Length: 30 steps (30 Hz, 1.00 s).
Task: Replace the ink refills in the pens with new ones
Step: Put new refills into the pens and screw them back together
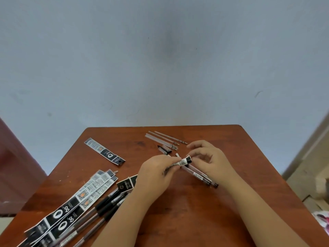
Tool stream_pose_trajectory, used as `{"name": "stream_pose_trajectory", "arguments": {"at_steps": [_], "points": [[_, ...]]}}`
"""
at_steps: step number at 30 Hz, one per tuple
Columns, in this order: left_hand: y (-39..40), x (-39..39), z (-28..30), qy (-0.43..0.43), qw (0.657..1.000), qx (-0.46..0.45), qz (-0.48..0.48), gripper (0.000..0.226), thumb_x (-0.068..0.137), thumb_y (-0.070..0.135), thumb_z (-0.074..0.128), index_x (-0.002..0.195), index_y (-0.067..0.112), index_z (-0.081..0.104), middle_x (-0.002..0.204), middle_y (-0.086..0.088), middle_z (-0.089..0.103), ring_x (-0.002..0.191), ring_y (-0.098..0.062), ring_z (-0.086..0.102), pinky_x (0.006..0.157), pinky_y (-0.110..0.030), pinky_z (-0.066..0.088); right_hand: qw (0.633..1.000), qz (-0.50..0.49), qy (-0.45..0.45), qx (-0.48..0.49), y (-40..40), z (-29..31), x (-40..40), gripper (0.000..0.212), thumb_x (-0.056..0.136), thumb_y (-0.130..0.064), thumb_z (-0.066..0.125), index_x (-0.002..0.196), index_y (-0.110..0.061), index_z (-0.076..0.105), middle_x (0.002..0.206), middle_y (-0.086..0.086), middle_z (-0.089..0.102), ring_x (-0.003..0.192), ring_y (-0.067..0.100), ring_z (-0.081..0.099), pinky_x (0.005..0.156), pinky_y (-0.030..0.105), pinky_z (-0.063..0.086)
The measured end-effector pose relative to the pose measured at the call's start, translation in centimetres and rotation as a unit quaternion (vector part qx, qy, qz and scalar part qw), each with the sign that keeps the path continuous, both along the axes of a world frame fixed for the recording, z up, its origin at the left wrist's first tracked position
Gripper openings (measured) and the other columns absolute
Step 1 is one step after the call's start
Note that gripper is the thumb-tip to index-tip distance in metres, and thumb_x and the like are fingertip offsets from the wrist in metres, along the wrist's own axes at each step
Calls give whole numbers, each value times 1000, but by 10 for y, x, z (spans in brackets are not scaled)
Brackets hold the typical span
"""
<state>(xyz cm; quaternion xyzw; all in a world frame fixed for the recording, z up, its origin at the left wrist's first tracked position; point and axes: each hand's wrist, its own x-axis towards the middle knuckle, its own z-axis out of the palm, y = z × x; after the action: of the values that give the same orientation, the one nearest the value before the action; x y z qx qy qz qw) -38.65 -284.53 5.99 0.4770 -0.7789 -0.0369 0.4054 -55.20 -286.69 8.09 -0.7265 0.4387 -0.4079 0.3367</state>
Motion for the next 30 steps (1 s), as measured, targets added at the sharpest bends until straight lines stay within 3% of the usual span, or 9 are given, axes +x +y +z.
{"name": "stream_pose_trajectory", "arguments": {"at_steps": [4,9,14,26,30], "points": [[-1,1,-1,-7,999,-36,4,27,77,27,50,85,14,72,70,1,71,78,-10,53,69,-20,43,999,35,-18,34,2,5,-1,42,79,7,56,63,-31,63,92,-15,57,78,-9,55,73,4,43],[-2,1,-4,-14,998,-59,20,27,78,27,51,86,14,72,75,1,71,80,-9,53,69,-21,44,996,16,-63,69,2,5,0,28,78,1,61,64,-21,68,90,-9,61,72,-8,58,68,5,45],[-2,1,-5,0,998,-61,29,26,79,26,52,90,12,71,78,0,71,79,-9,54,69,-21,45,992,-15,-103,64,3,4,2,28,79,2,59,61,-18,67,87,-9,62,69,-9,57,68,9,45],[-1,2,-4,-28,997,-65,4,26,79,26,52,89,11,71,77,-1,71,78,-8,54,70,-21,45,993,49,-53,88,5,6,3,21,79,-7,63,71,-26,68,98,-13,55,78,-8,58,73,8,47],[1,6,6,-56,997,-58,14,26,79,25,52,90,13,72,77,-1,70,74,-8,56,69,-21,43,994,39,-68,77,6,10,-2,25,76,-6,65,65,-28,67,94,-15,58,76,-8,58,74,14,45]]}}
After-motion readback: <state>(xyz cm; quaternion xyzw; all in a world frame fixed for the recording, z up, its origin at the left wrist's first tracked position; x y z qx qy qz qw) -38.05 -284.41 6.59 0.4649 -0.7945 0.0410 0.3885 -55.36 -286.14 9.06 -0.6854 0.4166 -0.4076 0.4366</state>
